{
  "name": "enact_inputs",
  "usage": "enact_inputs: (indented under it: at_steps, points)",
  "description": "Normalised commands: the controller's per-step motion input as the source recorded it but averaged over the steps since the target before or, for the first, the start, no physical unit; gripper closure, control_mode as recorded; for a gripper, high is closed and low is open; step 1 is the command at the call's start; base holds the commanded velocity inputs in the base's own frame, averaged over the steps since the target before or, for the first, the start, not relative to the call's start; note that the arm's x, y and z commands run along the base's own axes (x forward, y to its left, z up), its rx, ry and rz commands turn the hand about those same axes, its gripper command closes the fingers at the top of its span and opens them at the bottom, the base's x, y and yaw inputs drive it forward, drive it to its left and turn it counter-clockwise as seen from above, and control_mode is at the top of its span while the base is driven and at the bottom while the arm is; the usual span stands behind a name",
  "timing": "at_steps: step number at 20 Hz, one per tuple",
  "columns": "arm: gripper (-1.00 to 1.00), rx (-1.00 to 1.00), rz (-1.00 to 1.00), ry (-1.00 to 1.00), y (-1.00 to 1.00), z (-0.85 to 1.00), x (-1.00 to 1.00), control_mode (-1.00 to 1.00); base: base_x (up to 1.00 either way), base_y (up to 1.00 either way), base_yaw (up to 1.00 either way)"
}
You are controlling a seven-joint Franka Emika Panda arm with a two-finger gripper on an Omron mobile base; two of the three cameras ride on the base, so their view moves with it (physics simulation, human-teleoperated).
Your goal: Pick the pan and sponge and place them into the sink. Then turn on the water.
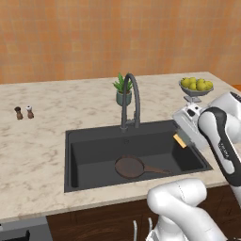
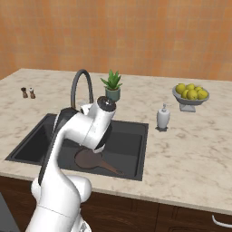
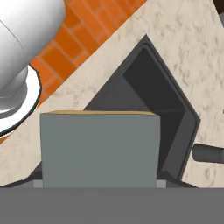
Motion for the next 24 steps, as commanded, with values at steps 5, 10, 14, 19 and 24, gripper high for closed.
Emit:
enact_inputs:
  at_steps: [5,10,14,19,24]
  points:
    - [1.0,0.09,0.0,0.0,-0.24,-0.35,0.25,-1.0,0.0,0.0,0.0]
    - [1.0,0.01,0.0,0.0,-0.01,-0.36,0.27,-1.0,0.0,0.0,0.0]
    - [1.0,0.0,-0.01,0.0,0.0,-0.42,0.36,-1.0,0.0,0.0,0.0]
    - [1.0,0.0,0.0,0.01,0.0,-0.4,0.46,-1.0,0.0,0.0,0.0]
    - [1.0,0.0,0.0,0.01,-0.01,-0.26,0.55,-1.0,0.0,0.0,0.0]
